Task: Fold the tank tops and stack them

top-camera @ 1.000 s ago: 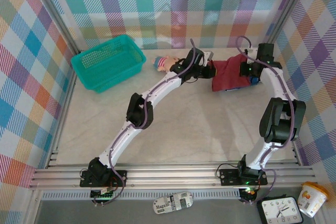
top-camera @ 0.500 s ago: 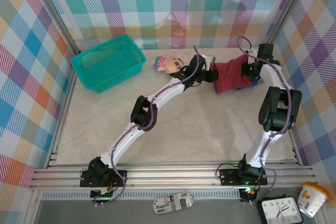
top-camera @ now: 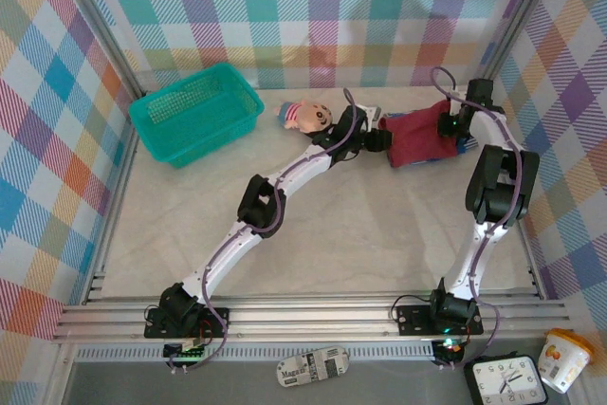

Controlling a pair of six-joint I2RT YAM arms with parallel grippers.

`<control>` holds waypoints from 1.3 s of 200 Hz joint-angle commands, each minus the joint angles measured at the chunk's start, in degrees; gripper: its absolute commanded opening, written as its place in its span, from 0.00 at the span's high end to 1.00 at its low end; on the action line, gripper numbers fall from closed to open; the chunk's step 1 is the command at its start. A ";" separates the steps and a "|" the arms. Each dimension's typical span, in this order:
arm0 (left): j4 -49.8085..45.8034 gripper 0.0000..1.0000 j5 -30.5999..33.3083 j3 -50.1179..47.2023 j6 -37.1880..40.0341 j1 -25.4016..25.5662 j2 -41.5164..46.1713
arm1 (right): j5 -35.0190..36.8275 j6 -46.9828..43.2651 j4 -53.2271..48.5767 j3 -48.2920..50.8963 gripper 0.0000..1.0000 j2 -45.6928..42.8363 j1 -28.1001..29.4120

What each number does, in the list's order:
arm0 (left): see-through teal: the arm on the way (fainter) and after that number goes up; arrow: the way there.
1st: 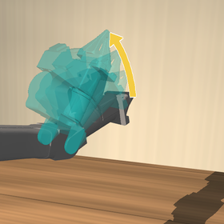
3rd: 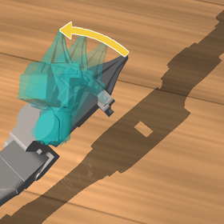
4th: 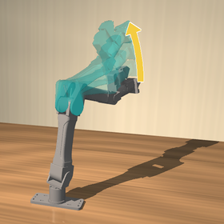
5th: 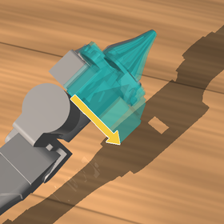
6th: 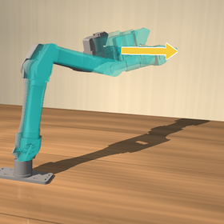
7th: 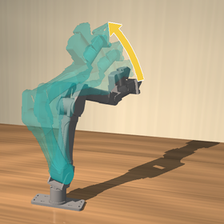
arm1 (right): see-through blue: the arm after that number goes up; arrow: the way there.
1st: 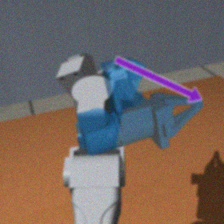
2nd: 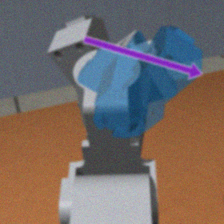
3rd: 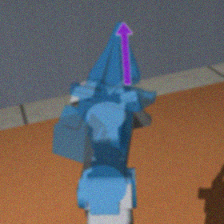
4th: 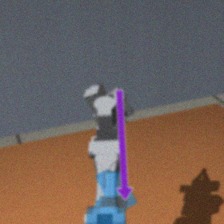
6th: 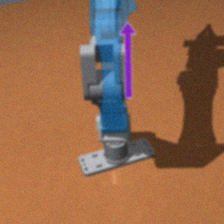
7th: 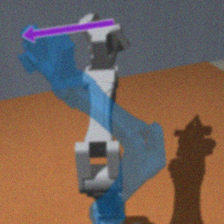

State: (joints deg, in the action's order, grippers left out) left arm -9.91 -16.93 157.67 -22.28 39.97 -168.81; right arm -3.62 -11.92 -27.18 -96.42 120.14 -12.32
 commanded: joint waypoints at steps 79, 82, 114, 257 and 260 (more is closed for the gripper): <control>-11.83 0.31 -0.19 1.91 4.74 -2.47 12.22 | -1.75 3.98 -5.44 -7.56 0.56 -1.34 -2.43; -12.72 0.30 -0.21 1.86 5.12 -2.59 12.58 | -1.79 4.01 -5.35 -7.52 0.56 -1.72 -2.38; -22.05 0.28 0.18 1.60 10.08 -3.23 17.11 | -8.20 8.48 3.31 -0.84 0.52 -7.97 -2.14; -24.61 0.20 3.02 -39.20 17.34 -9.93 46.17 | -16.50 15.82 -0.44 -18.64 0.53 14.72 0.89; -24.41 0.20 3.08 -40.12 17.36 -10.17 46.85 | -16.82 16.07 -1.30 -19.46 0.53 15.42 0.97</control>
State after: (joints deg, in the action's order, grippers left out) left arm -35.99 -15.00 122.61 -6.87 31.53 -129.29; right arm -17.52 2.68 -22.61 -109.49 131.94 -10.85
